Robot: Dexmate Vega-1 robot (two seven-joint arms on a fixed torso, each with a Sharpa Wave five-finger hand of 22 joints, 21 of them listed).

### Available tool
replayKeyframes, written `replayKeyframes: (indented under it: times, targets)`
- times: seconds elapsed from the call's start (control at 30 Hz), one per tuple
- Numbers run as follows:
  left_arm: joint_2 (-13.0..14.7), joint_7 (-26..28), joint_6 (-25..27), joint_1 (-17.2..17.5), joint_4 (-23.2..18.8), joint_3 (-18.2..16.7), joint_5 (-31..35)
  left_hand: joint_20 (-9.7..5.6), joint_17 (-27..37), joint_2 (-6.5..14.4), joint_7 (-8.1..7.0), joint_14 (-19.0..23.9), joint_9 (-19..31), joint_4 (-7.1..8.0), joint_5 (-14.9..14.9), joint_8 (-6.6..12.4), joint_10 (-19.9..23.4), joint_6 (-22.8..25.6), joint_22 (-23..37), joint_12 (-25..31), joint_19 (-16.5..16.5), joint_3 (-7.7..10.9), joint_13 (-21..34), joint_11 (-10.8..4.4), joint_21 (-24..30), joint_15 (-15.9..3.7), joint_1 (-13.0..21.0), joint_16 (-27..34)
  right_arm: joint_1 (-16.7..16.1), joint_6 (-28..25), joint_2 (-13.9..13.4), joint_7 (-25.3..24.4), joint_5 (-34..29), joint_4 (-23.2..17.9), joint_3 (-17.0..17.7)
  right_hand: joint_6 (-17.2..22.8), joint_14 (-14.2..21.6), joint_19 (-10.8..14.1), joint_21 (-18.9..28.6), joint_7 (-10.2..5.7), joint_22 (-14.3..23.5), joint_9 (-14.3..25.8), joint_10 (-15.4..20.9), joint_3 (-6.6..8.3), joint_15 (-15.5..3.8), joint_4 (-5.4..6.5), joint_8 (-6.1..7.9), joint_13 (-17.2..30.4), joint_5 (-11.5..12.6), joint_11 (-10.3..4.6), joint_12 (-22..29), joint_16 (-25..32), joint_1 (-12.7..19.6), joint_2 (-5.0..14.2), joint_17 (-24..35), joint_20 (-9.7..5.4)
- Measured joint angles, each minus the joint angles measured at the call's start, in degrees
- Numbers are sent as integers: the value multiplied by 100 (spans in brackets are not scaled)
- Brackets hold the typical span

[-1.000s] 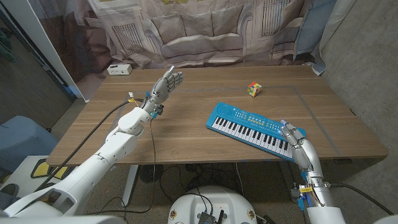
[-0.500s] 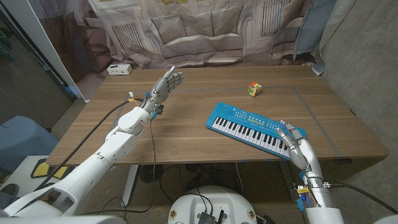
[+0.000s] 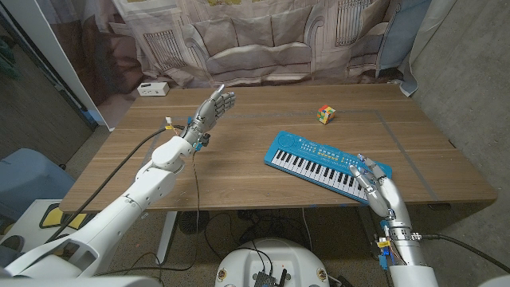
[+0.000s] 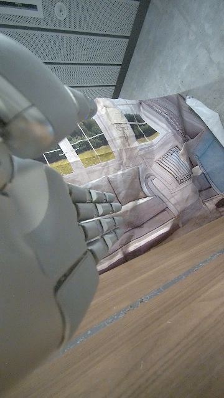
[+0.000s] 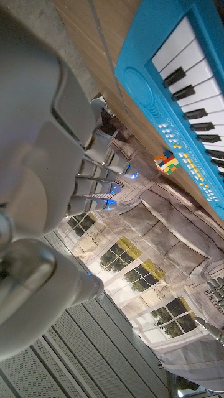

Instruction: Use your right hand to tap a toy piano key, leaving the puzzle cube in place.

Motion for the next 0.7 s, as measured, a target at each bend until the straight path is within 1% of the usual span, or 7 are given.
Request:
replayKeyframes:
  times: [0.1, 0.13, 0.2, 0.23, 0.3, 0.43, 0.7]
  targets:
    - [13, 9, -1, 21, -30, -9, 2, 0, 0, 37, 0, 0, 0, 0, 0, 0, 0, 0, 0, 0, 0, 0, 0, 0, 0, 0, -37, 0, 2, -105, -22, -116, -164, -15, -14, 93, 92, 111, 26, -26, 0, 0, 88, 0, -28, 0, 0, -4, 0, -29, 41, 0, 37, 37, -27, -18]
    - [17, 24, -1, 27, -40, -12, 3, 0, 0, 37, 0, 0, 0, 0, 0, 0, 10, 0, 0, 0, 0, 0, 0, -10, 0, 0, -37, 0, 2, -128, -36, -140, -199, -32, -28, 96, 92, 120, 29, -24, 0, 0, 109, 0, -29, 0, 29, -4, 0, -8, 44, 0, 37, 37, -28, -28]
    - [26, 30, -2, 37, -59, -19, 3, 0, 0, 37, 0, 0, 0, 0, 0, 0, 10, 0, 0, 0, 0, 0, 0, -11, 0, 0, -37, 0, 2, -201, -45, -217, -313, -48, -36, 129, 103, 120, 29, 2, 0, 0, 118, 0, -17, 0, 44, -4, 0, 2, 44, 0, 37, 37, -28, -28]
    - [30, 30, -2, 45, -68, -23, 3, 0, 0, 37, 0, 0, 0, 0, 0, 0, 10, 0, 0, 0, 0, 0, 0, -11, 0, 0, -37, 0, 2, -239, -45, -255, -367, -48, -36, 159, 113, 120, 29, -29, 0, 0, 143, 0, -7, 0, 45, -4, 0, -14, 44, 0, 37, 37, -28, -28]
    - [38, 43, -3, 55, -87, -28, 4, 0, 0, 36, 0, 0, 0, 0, 0, 0, 10, 0, 0, 0, 0, 0, 0, -11, 0, 0, -37, 0, -5, -311, -69, -328, -467, -83, -63, 232, 165, 120, 29, -32, 0, 0, 212, 0, -40, 0, 45, -4, 0, -11, 44, 0, 37, 37, -28, -28]
    - [48, 54, -3, 76, -114, -40, 4, 0, 0, 36, 0, 0, 0, 1, 0, 0, 10, -1, 0, 0, 0, 0, 0, -11, 0, 0, -37, 0, -15, -466, -98, -478, -675, -112, -93, 238, 164, 120, 30, -26, 0, 0, 220, -23, -39, -23, 45, -3, 0, -20, 44, 0, 37, 37, -28, -28]
    - [74, 74, -16, 109, -164, -56, 8, 0, 0, 36, 0, 0, 0, -23, 1, 0, 10, -1, 0, 0, 0, -25, 0, -11, 0, 0, -37, 0, -57, -854, -204, -749, -1108, -241, -191, 237, 163, 119, 29, -26, 0, 0, 220, -23, -39, -23, 45, -3, 0, -20, 44, 0, 37, 37, -28, -27]
